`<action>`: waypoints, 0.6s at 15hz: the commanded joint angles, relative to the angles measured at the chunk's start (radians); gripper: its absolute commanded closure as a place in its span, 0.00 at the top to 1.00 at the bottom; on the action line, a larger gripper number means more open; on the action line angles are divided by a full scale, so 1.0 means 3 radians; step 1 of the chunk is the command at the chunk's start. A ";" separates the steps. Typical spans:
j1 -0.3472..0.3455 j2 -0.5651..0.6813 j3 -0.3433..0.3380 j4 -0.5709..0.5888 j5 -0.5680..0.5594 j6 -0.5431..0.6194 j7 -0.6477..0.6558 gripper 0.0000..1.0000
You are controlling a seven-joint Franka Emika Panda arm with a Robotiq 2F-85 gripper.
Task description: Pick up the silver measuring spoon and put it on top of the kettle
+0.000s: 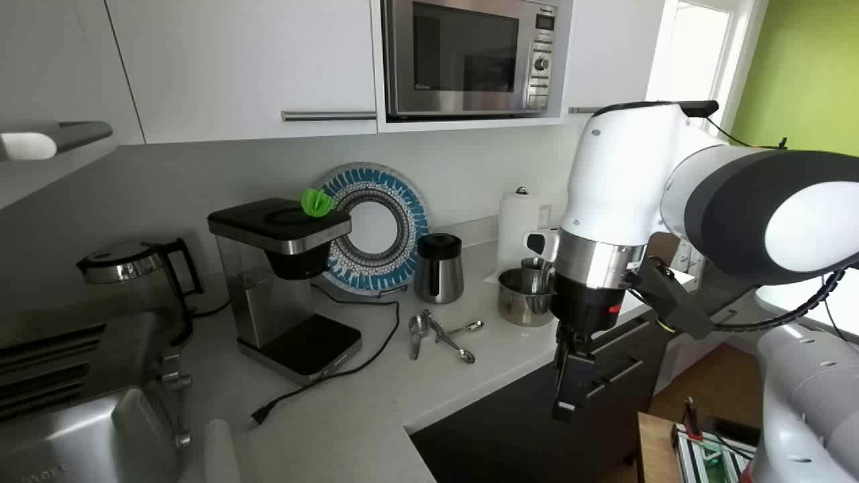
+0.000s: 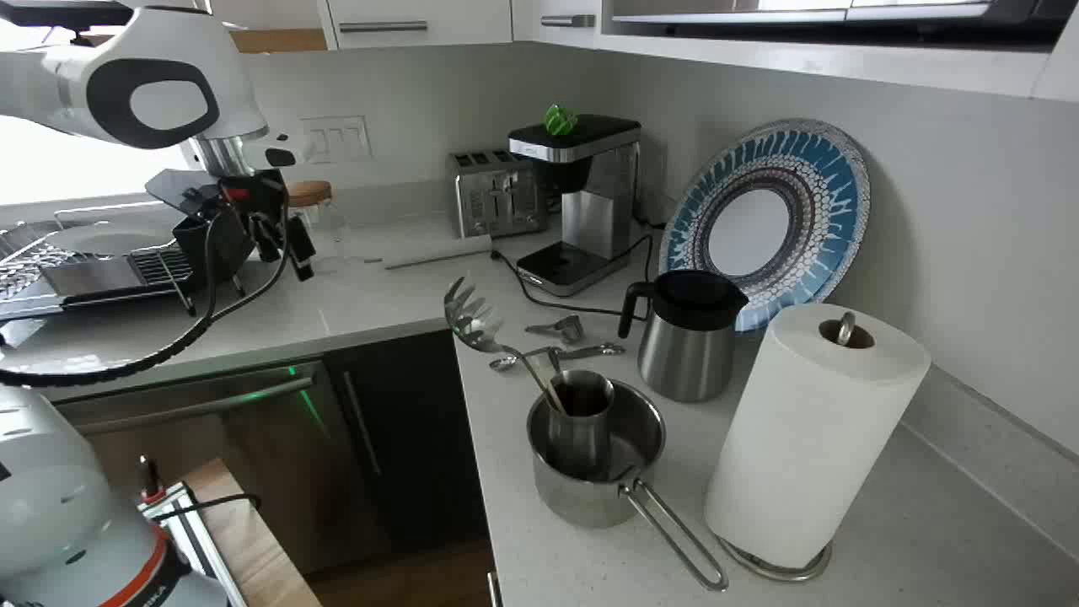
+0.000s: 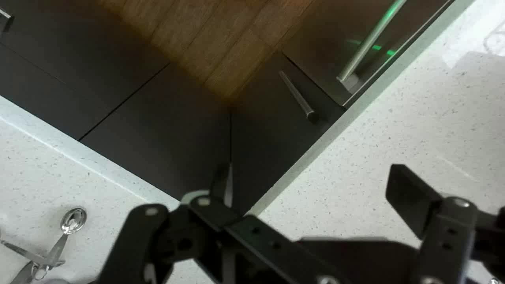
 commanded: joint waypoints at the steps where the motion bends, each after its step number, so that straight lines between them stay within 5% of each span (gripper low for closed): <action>1: -0.0005 0.0002 0.0004 0.0008 0.0002 -0.0009 -0.0002 1.00; 9: -0.0154 0.0363 -0.0212 0.0310 0.0156 0.0243 0.0063 1.00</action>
